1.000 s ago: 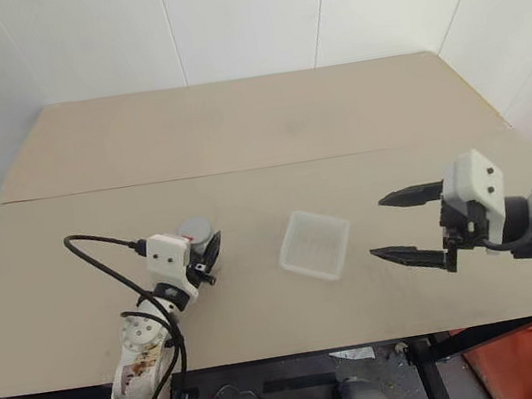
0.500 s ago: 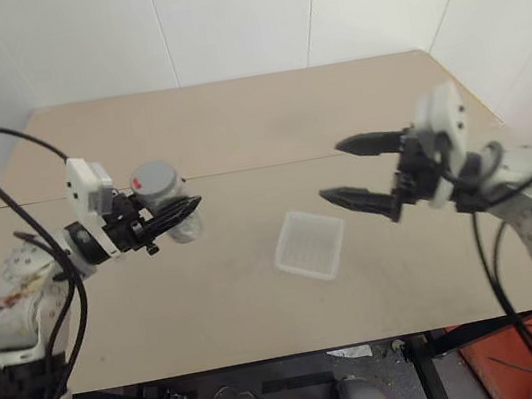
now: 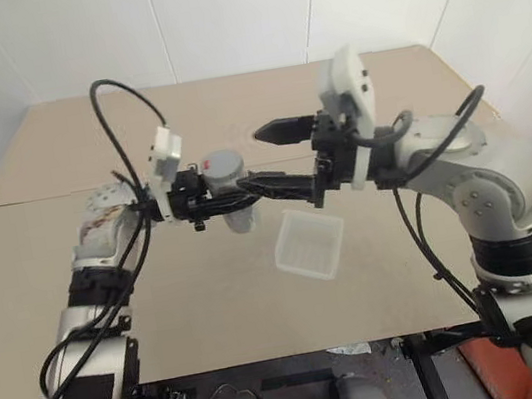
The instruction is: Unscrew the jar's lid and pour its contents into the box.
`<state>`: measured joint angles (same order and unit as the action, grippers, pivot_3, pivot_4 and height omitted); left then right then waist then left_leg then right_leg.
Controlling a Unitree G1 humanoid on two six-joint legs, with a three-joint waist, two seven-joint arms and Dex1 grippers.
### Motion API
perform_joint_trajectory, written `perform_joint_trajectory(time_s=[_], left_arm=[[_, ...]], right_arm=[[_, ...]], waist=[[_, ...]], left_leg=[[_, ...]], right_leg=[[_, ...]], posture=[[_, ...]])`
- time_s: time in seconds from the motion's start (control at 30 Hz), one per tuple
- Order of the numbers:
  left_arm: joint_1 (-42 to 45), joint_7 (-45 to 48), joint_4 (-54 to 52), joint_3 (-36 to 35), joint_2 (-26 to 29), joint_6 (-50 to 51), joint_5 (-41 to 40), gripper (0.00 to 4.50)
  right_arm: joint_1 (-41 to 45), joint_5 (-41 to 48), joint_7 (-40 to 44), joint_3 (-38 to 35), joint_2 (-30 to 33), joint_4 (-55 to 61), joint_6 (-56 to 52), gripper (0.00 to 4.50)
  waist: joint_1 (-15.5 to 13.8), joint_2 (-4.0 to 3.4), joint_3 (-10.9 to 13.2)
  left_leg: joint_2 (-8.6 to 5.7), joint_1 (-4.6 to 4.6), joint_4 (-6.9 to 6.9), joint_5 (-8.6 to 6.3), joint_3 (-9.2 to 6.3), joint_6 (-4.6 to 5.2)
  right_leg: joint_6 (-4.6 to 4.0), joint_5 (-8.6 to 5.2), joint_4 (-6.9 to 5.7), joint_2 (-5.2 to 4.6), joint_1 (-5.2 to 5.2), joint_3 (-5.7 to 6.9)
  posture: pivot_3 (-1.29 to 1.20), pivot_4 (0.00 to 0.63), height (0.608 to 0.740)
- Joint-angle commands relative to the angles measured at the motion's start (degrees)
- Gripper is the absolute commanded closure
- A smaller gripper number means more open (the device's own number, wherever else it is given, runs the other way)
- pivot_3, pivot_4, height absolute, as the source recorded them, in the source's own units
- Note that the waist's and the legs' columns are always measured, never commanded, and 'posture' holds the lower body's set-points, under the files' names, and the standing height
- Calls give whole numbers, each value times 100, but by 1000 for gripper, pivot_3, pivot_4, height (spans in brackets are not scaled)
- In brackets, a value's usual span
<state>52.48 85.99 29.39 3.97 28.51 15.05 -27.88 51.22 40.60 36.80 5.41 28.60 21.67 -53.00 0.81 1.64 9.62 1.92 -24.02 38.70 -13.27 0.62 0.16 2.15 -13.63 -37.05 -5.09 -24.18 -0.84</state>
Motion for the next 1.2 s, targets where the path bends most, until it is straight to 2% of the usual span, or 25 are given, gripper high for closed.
perform_joint_trajectory(time_s=[0.03, 0.17, 0.43, 0.8, 0.9, 1.0, 1.03, 1.13, 1.2], left_arm=[[368, 323, 296, -5, -141, -316, 146, 2587], [492, 416, 294, -54, -319, -413, 155, 2587], [431, 574, 137, -25, -319, -435, 233, 2587], [436, 651, 123, -37, -266, -452, 283, 2587], [432, 651, 104, -25, -236, -442, 271, 2587], [414, 651, 79, -8, -204, -434, 259, 2587], [401, 651, 57, -2, -193, -433, 256, 2587], [346, 651, -89, 49, -100, -377, 159, 2587], [312, 651, -229, 158, 36, -327, -23, 2587]], right_arm=[[217, -212, -156, 85, -43, -18, -41, 0], [361, -394, -247, 239, -145, -135, -100, 0], [525, -645, -354, 271, -463, -544, -119, 0], [505, -567, -53, 192, -578, -741, -73, 0], [489, -600, 17, 185, -593, -760, 21, 594], [469, -607, 82, 129, -650, -780, 133, 1614], [452, -607, 122, 104, -675, -786, 211, 1758], [406, -524, 542, 57, -689, -888, 573, 1757], [403, -376, 1482, 86, -579, -1142, 1050, 1757]], waist=[[4, 0, 0], [7, 0, 0], [14, 0, 0], [14, 0, 0], [16, 0, 0], [23, 0, 0], [22, 0, 0], [19, 0, 0], [19, 0, 0]], left_leg=[[0, -3, 4, 0, -1, 0], [0, -15, 9, 0, -5, 0], [0, -16, 9, 0, -8, 0], [0, -16, 10, 0, -9, 0], [0, -16, 10, 0, -9, 0], [0, -16, 9, 0, -9, 0], [0, -16, 9, 0, -9, 0], [0, -16, 10, 0, -10, 0], [0, -16, 10, 0, -10, 0]], right_leg=[[0, 0, 0, 0, 0, 1], [1, 0, 0, -1, -8, 3], [1, 0, -3, 0, -9, 3], [1, 0, -3, 0, -9, 4], [1, 0, -3, 0, -9, 4], [1, 0, -3, 0, -9, 4], [1, 0, -4, 0, -9, 4], [1, 0, -3, 0, -9, 4], [1, 0, -3, 0, -8, 4]], posture=[[0, 150, 740], [0, 150, 740], [0, 150, 740], [0, 150, 740], [0, 150, 740], [0, 150, 740], [0, 150, 740], [0, 150, 740], [0, 150, 740]])
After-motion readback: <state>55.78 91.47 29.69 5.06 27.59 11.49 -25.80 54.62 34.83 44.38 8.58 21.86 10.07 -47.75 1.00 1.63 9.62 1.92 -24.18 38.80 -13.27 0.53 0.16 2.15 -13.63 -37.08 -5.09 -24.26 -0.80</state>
